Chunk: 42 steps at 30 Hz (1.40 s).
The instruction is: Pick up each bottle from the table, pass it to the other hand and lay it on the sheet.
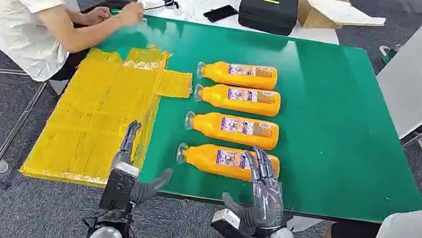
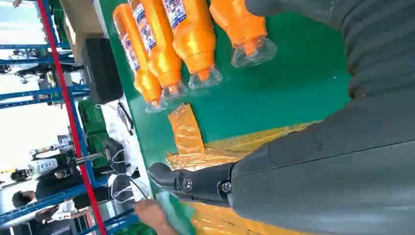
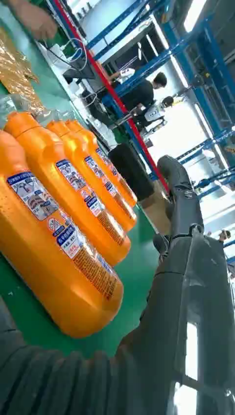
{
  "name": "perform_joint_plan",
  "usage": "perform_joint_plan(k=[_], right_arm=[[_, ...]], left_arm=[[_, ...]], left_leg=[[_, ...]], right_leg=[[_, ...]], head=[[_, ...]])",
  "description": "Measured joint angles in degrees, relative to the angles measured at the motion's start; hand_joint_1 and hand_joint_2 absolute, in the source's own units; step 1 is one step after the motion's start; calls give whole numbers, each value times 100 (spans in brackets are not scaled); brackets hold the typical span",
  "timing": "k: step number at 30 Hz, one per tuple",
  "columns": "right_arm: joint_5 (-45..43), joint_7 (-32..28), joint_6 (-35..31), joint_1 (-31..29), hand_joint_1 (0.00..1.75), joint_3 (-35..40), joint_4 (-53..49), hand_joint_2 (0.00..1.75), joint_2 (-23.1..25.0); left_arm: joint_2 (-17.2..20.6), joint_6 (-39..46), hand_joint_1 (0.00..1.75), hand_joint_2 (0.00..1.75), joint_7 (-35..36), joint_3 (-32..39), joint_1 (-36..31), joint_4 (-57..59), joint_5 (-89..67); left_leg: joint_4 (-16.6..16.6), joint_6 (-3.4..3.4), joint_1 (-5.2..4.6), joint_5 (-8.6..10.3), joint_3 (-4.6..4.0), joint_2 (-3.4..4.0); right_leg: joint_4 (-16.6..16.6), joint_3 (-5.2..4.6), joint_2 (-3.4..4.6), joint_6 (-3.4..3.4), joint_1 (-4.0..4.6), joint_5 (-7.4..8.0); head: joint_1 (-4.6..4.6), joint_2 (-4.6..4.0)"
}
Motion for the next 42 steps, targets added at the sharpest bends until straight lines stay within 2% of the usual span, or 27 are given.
perform_joint_plan(k=[6,12,22,30,42], right_arm=[[17,15,0,0,0,0,0,175,-11],[741,547,22,-29,0,-7,4,175,-112],[1786,1276,426,-739,0,2,524,175,-485],[1935,1491,474,-1113,0,81,844,175,-551],[2006,1770,1191,-1740,0,321,1491,175,-678]], left_arm=[[0,0,0,175,0,0,0,0,0],[-17,0,0,175,-2,-18,0,59,15],[-114,-4,0,175,-53,-116,-119,229,153],[-142,18,0,175,-70,-166,-181,297,205],[-195,-7,0,175,-42,-230,-320,393,203]], left_leg=[[0,0,0,0,0,0],[0,0,0,0,-1,0],[1,2,-1,3,0,0],[0,1,0,2,-1,0],[1,4,-2,5,-2,-2]], right_leg=[[0,0,0,0,0,0],[0,0,0,0,0,0],[0,2,0,3,-1,5],[1,1,0,2,0,3],[1,2,0,4,-2,6]], head=[[0,-2],[0,-2],[-2,-2],[-2,-2],[-2,-2]])
